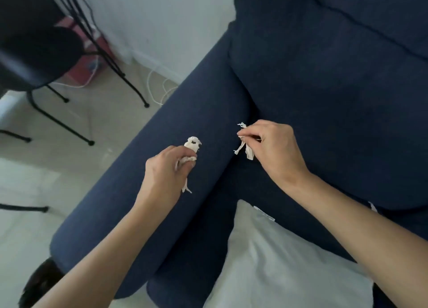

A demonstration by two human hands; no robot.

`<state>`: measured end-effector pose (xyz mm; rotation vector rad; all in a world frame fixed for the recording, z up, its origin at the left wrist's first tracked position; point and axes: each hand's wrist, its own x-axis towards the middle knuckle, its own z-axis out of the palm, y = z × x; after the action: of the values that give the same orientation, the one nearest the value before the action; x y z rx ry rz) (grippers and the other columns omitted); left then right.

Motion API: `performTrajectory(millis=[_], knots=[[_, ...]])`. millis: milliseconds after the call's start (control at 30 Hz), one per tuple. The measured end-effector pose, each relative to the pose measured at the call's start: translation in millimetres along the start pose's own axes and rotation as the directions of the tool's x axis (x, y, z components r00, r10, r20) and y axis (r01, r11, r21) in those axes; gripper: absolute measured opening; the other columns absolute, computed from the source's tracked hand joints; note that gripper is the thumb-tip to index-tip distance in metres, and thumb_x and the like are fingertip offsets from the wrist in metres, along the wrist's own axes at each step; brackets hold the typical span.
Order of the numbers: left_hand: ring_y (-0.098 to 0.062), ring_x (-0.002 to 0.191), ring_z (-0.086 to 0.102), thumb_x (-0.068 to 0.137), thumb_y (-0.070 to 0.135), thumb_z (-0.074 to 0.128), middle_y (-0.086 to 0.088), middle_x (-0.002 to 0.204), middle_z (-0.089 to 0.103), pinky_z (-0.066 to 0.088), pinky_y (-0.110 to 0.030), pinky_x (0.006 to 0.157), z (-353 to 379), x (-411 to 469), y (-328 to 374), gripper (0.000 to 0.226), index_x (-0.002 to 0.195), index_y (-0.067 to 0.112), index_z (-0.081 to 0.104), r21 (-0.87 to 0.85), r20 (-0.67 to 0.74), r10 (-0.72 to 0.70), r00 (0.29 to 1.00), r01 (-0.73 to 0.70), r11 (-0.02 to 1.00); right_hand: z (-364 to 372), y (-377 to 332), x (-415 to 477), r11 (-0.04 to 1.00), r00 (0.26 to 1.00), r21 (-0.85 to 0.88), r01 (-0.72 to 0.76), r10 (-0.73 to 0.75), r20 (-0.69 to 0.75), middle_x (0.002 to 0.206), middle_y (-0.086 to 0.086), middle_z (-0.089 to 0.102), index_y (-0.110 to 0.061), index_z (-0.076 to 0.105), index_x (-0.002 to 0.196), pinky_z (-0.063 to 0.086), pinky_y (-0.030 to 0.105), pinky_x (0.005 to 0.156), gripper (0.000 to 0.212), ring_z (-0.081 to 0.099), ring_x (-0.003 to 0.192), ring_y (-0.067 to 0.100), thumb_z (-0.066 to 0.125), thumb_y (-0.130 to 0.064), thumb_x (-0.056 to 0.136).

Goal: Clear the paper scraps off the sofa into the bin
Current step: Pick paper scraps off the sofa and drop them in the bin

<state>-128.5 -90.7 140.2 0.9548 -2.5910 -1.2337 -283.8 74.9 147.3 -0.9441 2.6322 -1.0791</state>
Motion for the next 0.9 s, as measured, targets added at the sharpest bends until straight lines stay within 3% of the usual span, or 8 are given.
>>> performTrajectory(millis=[167, 367, 500, 600, 733, 900], knots=[[0.002, 0.072, 0.057, 0.089, 0.018, 0.070, 0.018, 0.084, 0.065, 0.040, -0.008, 0.061, -85.8, -45.7, -63.4, 0.013, 0.088, 0.031, 0.072, -0.030, -0.126, -0.093, 0.988, 0.090, 0.995, 62.0, -95.6, 7.0, 0.987, 0.984, 0.083, 0.135, -0.143, 0.102, 0.084, 0.002, 0.073, -0.009, 0.081, 0.097, 0.053, 0.021, 0.069, 0.011, 0.071, 0.072, 0.016, 0.074, -0.005, 0.090], [0.009, 0.076, 0.057, 0.087, 0.018, 0.071, 0.021, 0.087, 0.066, 0.035, -0.003, 0.067, -169.2, -109.0, -169.0, 0.015, 0.090, 0.033, 0.072, -0.010, -0.223, -0.211, 0.952, 0.214, 0.977, 166.6, -202.3, -25.4, 0.959, 0.929, 0.120, 0.258, -0.280, 0.241, 0.082, 0.004, 0.074, -0.008, 0.080, 0.093, 0.056, 0.034, 0.068, 0.010, 0.071, 0.072, 0.020, 0.072, -0.003, 0.090], [-0.003, 0.078, 0.058, 0.090, 0.024, 0.067, 0.011, 0.093, 0.067, 0.036, -0.015, 0.066, -204.3, -158.5, -245.9, 0.012, 0.098, 0.033, 0.068, -0.053, -0.219, -0.379, 0.899, 0.377, 0.925, 239.5, -257.2, -65.9, 0.945, 0.863, 0.134, 0.298, -0.327, 0.385, 0.089, 0.001, 0.074, -0.010, 0.080, 0.099, 0.057, 0.033, 0.076, 0.011, 0.071, 0.080, 0.016, 0.071, -0.006, 0.092], [-0.010, 0.076, 0.055, 0.091, 0.026, 0.065, 0.004, 0.094, 0.066, 0.036, -0.027, 0.071, -215.3, -196.6, -298.3, 0.021, 0.110, 0.035, 0.062, -0.091, -0.191, -0.526, 0.829, 0.519, 0.850, 291.9, -286.6, -98.8, 0.936, 0.799, 0.121, 0.330, -0.345, 0.493, 0.093, -0.001, 0.073, -0.011, 0.078, 0.101, 0.058, 0.032, 0.080, 0.011, 0.069, 0.085, 0.014, 0.070, -0.010, 0.094], [-0.013, 0.091, 0.052, 0.094, 0.030, 0.060, -0.001, 0.113, 0.064, 0.037, -0.026, 0.080, -207.9, -240.8, -370.5, 0.042, 0.135, 0.032, 0.053, -0.137, -0.113, -0.654, 0.748, 0.641, 0.756, 357.7, -305.9, -138.4, 0.943, 0.731, 0.075, 0.324, -0.300, 0.612, 0.099, -0.001, 0.074, -0.013, 0.079, 0.103, 0.057, 0.035, 0.083, 0.013, 0.070, 0.091, 0.016, 0.069, -0.013, 0.095], [-0.028, 0.120, 0.053, 0.098, 0.023, 0.052, -0.008, 0.129, 0.058, 0.041, -0.034, 0.097, -178.5, -273.9, -451.0, 0.038, 0.135, 0.015, 0.055, -0.121, -0.028, -0.709, 0.704, 0.702, 0.702, 435.0, -300.1, -185.5, 0.951, 0.669, -0.033, 0.308, -0.191, 0.718, 0.101, 0.002, 0.076, -0.016, 0.080, 0.105, 0.055, 0.041, 0.087, 0.017, 0.070, 0.094, 0.021, 0.068, -0.012, 0.095]])
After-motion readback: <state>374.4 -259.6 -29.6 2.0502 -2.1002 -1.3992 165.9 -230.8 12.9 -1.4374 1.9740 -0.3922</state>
